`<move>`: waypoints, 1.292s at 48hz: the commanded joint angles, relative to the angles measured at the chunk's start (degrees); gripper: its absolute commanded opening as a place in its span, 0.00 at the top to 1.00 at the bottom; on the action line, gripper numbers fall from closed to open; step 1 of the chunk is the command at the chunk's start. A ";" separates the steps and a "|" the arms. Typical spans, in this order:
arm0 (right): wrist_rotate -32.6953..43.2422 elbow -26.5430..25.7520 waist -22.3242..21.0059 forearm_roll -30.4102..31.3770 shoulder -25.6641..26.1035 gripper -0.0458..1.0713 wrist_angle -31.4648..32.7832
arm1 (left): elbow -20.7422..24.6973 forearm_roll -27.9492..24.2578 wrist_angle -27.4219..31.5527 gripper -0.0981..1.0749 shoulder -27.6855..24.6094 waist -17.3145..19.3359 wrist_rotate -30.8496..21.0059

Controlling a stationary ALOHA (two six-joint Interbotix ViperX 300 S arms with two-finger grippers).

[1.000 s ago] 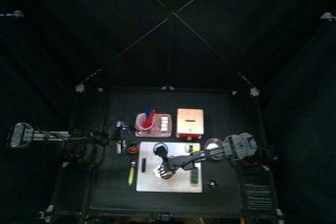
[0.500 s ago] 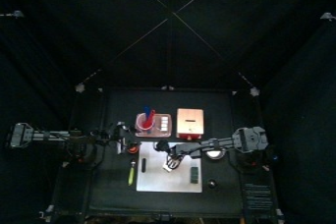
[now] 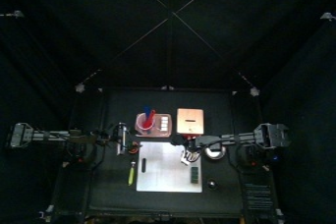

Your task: Put salmon sushi to top of cutting board

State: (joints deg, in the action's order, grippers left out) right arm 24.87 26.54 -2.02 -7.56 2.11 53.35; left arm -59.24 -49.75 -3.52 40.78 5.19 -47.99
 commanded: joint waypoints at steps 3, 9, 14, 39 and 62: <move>-8.17 -2.20 -1.93 -1.76 0.62 0.42 0.62 | 1.41 0.44 -0.70 0.12 0.00 0.18 0.09; -16.61 -4.57 -3.96 -1.93 -1.05 0.42 1.67 | 1.32 1.76 -0.70 0.12 0.00 0.35 0.09; -21.88 -6.50 -5.80 -1.85 -3.25 0.42 1.58 | 1.05 2.90 -0.62 0.12 0.00 0.62 0.09; -28.65 -15.38 -6.59 4.13 -14.68 0.41 2.99 | 0.18 4.31 -0.53 0.12 0.00 2.37 0.18; -31.29 -17.84 -6.24 4.22 -19.95 0.37 2.11 | -0.53 4.48 -0.79 0.12 0.00 2.72 0.18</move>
State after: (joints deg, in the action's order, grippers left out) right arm -6.24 10.28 -8.35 -2.99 -18.98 55.99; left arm -61.17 -45.35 -3.78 40.78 7.73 -47.90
